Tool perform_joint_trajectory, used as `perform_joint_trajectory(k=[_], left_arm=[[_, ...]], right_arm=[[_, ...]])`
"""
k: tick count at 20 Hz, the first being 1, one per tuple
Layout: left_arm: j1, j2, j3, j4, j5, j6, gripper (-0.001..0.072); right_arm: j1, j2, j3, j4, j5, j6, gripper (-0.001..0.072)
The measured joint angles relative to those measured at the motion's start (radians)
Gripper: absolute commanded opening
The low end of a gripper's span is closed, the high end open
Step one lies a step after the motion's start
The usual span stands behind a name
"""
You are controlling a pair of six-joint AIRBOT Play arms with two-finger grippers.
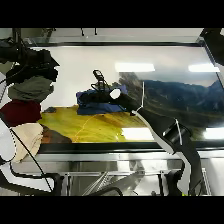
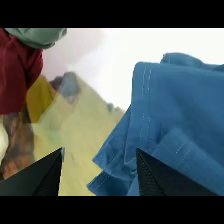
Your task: Fold the shirts.
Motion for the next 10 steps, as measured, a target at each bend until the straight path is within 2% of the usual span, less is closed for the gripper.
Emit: perform_joint_trajectory(k=[2, 6, 7, 8, 9, 10], left_arm=[[0.003, 0.003, 0.0, 0.0, -0.006, 0.0, 0.0016], [0.006, 0.005, 0.0, 0.0, -0.011, 0.0, 0.0017], [0.006, 0.005, 0.0, 0.0, -0.011, 0.0, 0.0017], [0.006, 0.005, 0.0, 0.0, -0.013, 0.0, 0.0017], [0.006, 0.005, 0.0, 0.0, -0.014, 0.0, 0.0016], [0.006, 0.005, 0.0, 0.0, -0.014, 0.0, 0.0016]], right_arm=[[-0.057, 0.05, 0.001, -0.056, 0.064, 0.011, 0.0495], [-0.238, 0.142, 0.001, -0.278, 0.259, 0.167, 0.0502], [-0.284, 0.15, 0.0, -0.333, 0.3, 0.209, 0.0519], [-0.328, 0.152, -0.002, -0.385, 0.339, 0.247, 0.0607], [-0.372, 0.146, -0.005, -0.425, 0.377, 0.278, 0.0641], [-0.407, 0.135, -0.007, -0.452, 0.407, 0.301, 0.0641]])
